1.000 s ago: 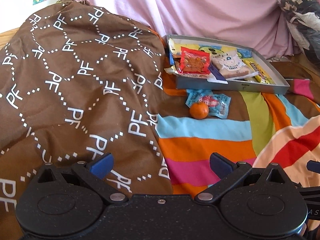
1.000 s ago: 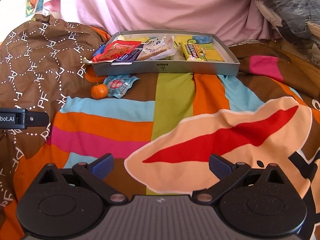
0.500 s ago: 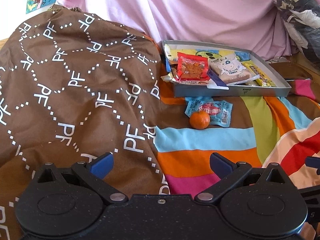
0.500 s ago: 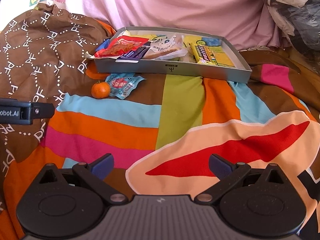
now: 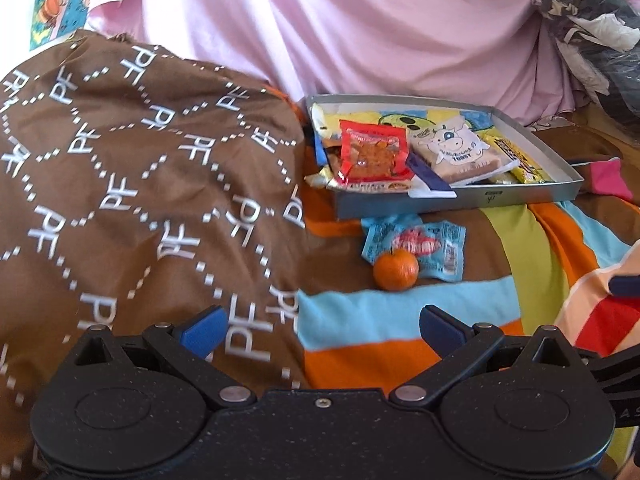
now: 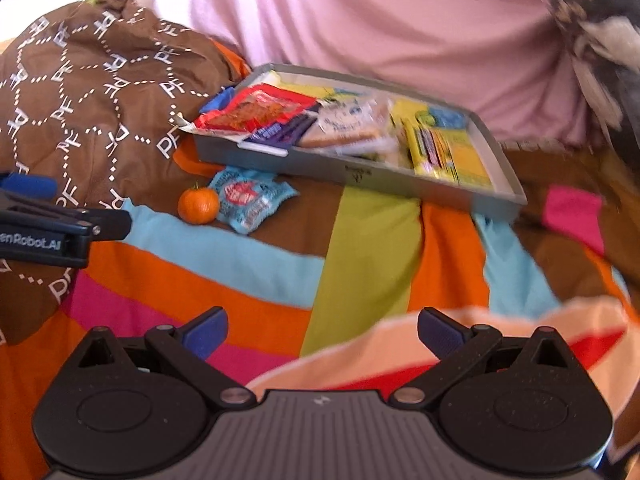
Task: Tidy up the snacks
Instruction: 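Withdraw both open tools from the tray toward the mandarin and blue packet, then grasp the orange mandarin with the left tool while the right tool grasps the blue candy packet, then lift the mandarin and blue packet off the bedspread with both tools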
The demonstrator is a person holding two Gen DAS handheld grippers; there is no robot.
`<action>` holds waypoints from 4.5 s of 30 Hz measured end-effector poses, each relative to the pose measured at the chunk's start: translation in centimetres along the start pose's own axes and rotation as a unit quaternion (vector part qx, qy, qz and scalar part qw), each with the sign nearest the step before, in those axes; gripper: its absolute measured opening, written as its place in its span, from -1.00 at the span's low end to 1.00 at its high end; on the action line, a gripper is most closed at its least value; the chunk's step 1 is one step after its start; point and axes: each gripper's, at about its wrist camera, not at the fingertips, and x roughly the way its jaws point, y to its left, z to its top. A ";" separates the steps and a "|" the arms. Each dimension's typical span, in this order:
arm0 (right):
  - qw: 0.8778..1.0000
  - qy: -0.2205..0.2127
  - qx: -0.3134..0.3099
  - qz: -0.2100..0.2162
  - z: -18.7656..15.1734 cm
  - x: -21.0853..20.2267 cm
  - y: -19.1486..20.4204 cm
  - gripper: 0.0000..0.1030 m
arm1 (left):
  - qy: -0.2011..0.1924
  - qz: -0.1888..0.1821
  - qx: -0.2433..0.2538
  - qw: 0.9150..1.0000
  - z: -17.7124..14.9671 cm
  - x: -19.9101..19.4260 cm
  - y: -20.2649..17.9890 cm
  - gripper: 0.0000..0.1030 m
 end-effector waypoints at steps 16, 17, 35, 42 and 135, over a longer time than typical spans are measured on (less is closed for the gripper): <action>0.982 -0.033 -0.179 0.057 4.7 6.7 1.1 0.99 | 0.007 -0.065 0.022 0.998 1.8 3.8 -1.0 0.98; 0.981 -0.032 -0.181 0.064 4.8 7.0 1.2 0.99 | 0.009 -0.065 0.020 0.998 1.9 4.0 -0.9 0.98; 0.971 -0.034 -0.191 0.138 6.5 9.5 1.6 0.71 | 0.030 -0.095 -0.027 0.995 3.3 6.9 -0.2 0.96; 0.967 -0.035 -0.204 0.149 6.7 10.3 1.6 0.62 | 0.037 -0.126 -0.029 0.991 3.3 7.6 -0.3 0.73; 0.992 0.014 0.035 0.117 -4.1 2.4 1.6 0.27 | 0.137 -0.119 -0.089 0.979 -3.6 0.6 -1.4 -0.30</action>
